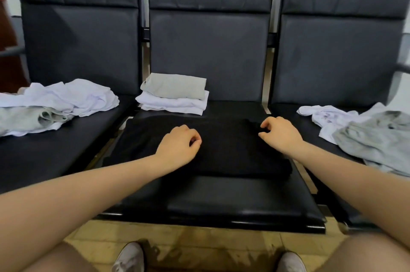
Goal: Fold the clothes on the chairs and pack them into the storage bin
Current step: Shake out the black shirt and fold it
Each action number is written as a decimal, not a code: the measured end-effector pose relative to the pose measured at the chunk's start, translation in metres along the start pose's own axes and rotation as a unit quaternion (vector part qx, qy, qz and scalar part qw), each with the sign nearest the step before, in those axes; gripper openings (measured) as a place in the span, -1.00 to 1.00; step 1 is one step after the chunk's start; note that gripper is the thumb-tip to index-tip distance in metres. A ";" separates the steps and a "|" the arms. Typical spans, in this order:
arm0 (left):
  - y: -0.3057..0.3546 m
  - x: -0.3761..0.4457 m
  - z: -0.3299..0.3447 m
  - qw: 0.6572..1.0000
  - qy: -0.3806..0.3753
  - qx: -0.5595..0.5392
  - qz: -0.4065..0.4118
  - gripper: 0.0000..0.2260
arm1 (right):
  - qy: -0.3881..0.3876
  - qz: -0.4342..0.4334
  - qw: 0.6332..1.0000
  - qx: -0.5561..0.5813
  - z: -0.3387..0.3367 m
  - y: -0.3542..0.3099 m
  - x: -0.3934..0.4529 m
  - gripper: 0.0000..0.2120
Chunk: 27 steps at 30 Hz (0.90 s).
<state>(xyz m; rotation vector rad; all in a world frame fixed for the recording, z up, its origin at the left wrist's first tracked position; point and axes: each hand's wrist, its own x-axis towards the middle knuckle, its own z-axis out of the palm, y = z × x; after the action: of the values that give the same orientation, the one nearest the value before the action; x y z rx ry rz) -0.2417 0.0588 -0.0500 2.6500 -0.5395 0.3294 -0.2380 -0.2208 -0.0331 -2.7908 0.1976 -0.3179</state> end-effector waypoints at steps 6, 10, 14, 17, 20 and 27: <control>0.030 -0.007 -0.002 0.998 -0.054 -0.024 0.002 -0.82 | -0.056 0.060 0.997 0.008 -0.017 0.019 -0.021 -0.89; 0.034 -0.002 0.002 0.997 -0.077 -0.009 0.008 -0.81 | -0.085 0.060 0.995 0.010 -0.014 0.016 -0.026 -0.78; 0.027 0.000 0.012 0.995 -0.095 0.020 -0.003 -0.72 | -0.100 0.125 0.986 0.038 -0.014 0.012 -0.032 -0.54; 0.023 -0.002 0.020 0.994 -0.092 0.055 0.014 -0.66 | -0.112 0.133 0.984 0.029 -0.008 0.008 -0.035 -0.55; 0.022 0.003 0.024 0.994 -0.091 0.050 0.016 -0.67 | -0.120 0.145 0.981 0.049 0.000 0.005 -0.033 -0.64; 0.015 0.015 0.020 0.997 -0.078 -0.017 0.020 -0.87 | -0.074 0.211 0.921 0.318 0.002 -0.001 -0.029 -0.80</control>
<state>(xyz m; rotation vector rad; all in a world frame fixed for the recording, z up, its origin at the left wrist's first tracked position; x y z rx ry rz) -0.2315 0.0326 -0.0580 2.6500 -0.6416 0.1239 -0.2650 -0.2140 -0.0397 -2.0495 0.5421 -0.0430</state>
